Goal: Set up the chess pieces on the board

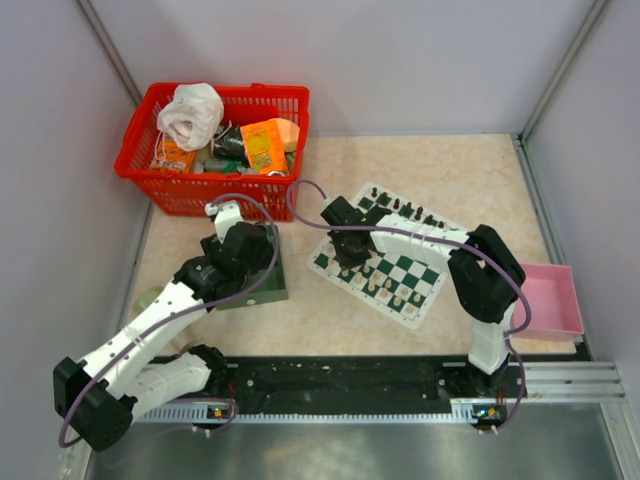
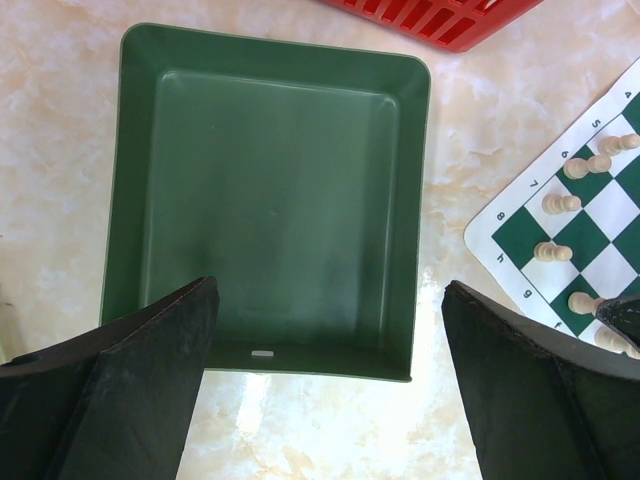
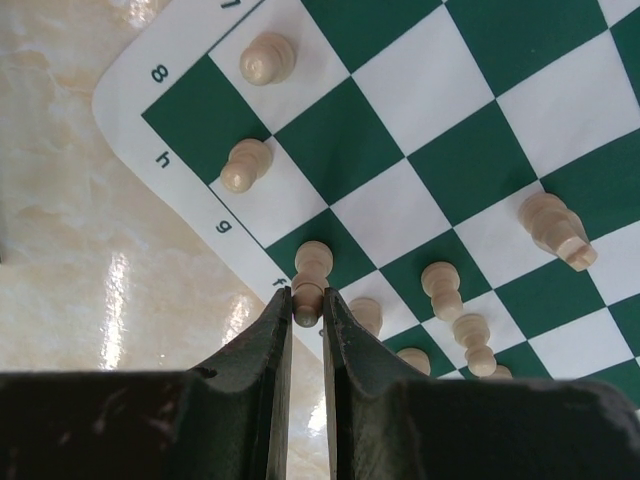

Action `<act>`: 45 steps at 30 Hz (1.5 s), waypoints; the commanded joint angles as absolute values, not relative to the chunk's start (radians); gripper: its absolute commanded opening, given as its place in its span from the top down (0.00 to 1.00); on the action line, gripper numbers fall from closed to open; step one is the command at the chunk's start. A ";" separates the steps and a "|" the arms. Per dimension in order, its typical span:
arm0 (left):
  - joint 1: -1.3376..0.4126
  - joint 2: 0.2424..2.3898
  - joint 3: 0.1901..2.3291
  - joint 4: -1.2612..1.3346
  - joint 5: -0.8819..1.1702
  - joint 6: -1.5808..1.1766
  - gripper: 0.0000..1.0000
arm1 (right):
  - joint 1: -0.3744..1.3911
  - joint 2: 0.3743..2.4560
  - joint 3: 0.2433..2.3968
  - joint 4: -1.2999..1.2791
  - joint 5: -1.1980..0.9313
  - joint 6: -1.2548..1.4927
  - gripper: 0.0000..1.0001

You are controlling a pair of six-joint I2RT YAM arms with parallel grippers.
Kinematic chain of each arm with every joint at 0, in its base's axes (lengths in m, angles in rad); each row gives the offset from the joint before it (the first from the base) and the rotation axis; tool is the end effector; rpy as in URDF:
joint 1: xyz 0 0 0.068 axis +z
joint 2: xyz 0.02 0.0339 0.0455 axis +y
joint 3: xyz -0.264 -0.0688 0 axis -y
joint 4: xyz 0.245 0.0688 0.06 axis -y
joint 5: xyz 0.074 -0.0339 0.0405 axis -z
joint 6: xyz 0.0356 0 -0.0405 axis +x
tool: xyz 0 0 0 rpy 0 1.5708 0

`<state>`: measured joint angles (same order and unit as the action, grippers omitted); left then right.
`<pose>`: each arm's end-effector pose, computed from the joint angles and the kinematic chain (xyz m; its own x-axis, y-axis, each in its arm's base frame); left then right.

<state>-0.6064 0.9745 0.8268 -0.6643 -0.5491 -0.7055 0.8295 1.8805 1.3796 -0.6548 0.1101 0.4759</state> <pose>0.1706 -0.0957 0.2795 -0.5778 -0.2723 -0.7694 -0.2412 0.9576 -0.1578 0.2651 0.2838 0.1998 -0.8714 -0.2775 -0.4045 -0.3420 0.9349 0.0954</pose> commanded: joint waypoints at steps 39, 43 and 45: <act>-0.601 0.977 0.839 -0.617 -0.545 -0.712 0.01 | 0.746 1.701 1.413 -0.672 0.166 0.469 0.52; -0.601 0.965 0.835 -0.621 -0.548 -0.713 0.01 | 0.704 1.703 1.371 -0.661 0.169 0.460 0.50; -0.601 0.957 0.831 -0.623 -0.549 -0.715 0.01 | 0.687 1.703 1.362 -0.658 0.175 0.457 0.49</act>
<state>-0.6037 0.9855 0.8268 -0.6498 -0.5392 -0.7059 0.7227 1.7344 1.3800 -0.6724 0.1482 0.4709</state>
